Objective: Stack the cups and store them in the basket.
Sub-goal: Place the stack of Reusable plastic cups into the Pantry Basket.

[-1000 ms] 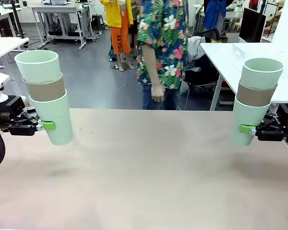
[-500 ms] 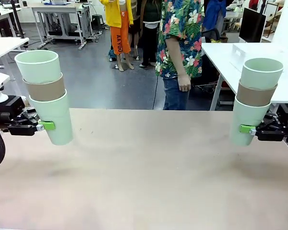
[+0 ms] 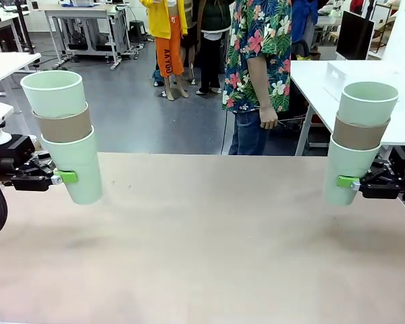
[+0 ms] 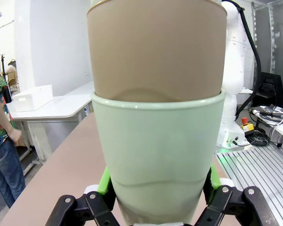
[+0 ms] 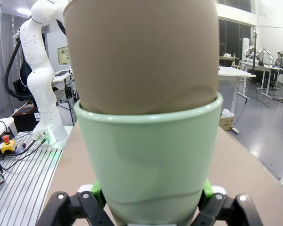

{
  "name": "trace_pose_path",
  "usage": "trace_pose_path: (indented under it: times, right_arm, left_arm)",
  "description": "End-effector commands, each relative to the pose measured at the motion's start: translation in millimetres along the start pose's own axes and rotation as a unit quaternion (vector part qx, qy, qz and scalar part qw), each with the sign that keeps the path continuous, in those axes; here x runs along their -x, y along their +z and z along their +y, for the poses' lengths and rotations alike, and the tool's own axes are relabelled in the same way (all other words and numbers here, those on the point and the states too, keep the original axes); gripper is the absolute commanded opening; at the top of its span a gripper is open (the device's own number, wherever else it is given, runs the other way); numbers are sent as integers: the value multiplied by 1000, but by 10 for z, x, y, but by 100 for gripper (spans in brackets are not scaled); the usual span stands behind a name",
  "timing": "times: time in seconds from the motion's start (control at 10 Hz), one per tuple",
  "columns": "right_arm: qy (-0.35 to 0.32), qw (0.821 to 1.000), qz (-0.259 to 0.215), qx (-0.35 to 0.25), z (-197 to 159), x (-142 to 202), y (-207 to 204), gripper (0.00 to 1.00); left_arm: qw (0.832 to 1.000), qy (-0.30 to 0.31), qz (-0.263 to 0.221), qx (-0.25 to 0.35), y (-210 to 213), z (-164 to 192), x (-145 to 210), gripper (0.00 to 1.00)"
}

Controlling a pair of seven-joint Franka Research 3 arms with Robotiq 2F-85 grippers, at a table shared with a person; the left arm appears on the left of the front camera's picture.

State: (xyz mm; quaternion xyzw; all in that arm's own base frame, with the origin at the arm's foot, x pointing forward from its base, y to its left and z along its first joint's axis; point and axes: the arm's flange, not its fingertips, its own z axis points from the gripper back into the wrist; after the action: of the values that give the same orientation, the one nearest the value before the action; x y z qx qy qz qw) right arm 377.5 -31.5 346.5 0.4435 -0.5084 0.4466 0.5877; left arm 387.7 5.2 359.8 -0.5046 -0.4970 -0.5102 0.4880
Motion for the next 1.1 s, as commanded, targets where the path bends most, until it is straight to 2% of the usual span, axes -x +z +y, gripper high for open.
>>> trace_pose_path:
  times: [0.0,1.0]
  right_arm:
    - [4,1000,-3,2,2,-30,6,85]
    - [4,1000,-3,2,2,-30,6,85]
  left_arm:
    - [1000,-4,-2,2,-12,-3,-28,87]
    - [1000,-4,-2,2,-12,-3,-28,87]
